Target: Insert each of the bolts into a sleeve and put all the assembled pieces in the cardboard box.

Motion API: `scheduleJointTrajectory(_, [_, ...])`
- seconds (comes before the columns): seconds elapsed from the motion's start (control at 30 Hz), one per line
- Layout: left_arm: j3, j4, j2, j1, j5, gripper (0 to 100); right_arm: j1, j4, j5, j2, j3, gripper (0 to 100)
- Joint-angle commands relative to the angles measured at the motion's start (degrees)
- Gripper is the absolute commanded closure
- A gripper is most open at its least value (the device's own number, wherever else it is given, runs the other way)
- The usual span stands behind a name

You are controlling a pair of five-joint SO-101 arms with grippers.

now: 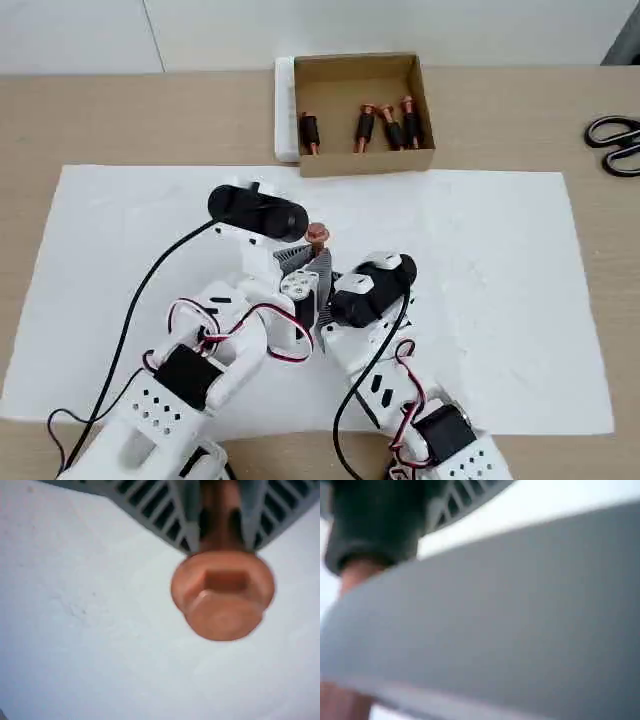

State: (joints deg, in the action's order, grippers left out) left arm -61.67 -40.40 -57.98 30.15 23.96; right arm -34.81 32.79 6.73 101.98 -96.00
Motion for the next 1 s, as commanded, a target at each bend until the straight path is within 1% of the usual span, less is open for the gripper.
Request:
scheduleJointTrajectory(0.0, [0.4, -1.8, -1.1, 0.0, -2.4, 99, 0.4, -0.3, 0.6, 1.3, -0.4, 99.5])
scheduleJointTrajectory(0.1, [0.2, -2.8, -1.1, 0.0, -3.4, 99, 1.6, -0.3, 0.7, 1.3, -0.4, 99.5])
scheduleJointTrajectory(0.33, [0.3, -6.1, -1.0, 0.1, -4.1, 99, 1.6, -0.3, 0.7, 1.3, -0.4, 99.5])
scheduleJointTrajectory(0.4, [0.3, -6.4, -1.0, 0.1, -4.1, 97, 1.6, -0.3, 0.7, 1.3, -0.4, 99.5])
scheduleJointTrajectory(0.5, [0.4, -6.4, -1.1, 0.1, -4.1, 90, 1.5, -0.3, 0.7, 1.3, -0.4, 99.5])
scheduleJointTrajectory(0.6, [1.0, -6.6, -1.1, -0.1, -4.0, 88, 1.5, -0.3, 0.7, 1.3, -0.4, 99.5])
scheduleJointTrajectory(0.83, [11.6, -14.9, -0.9, -0.6, -3.9, 87, 1.5, -0.3, 0.7, 1.3, -0.4, 99.5])
scheduleJointTrajectory(0.97, [17.4, -18.7, -1.1, -3.3, -3.8, 87, 1.6, -0.3, 0.7, 1.3, -0.4, 99.5])
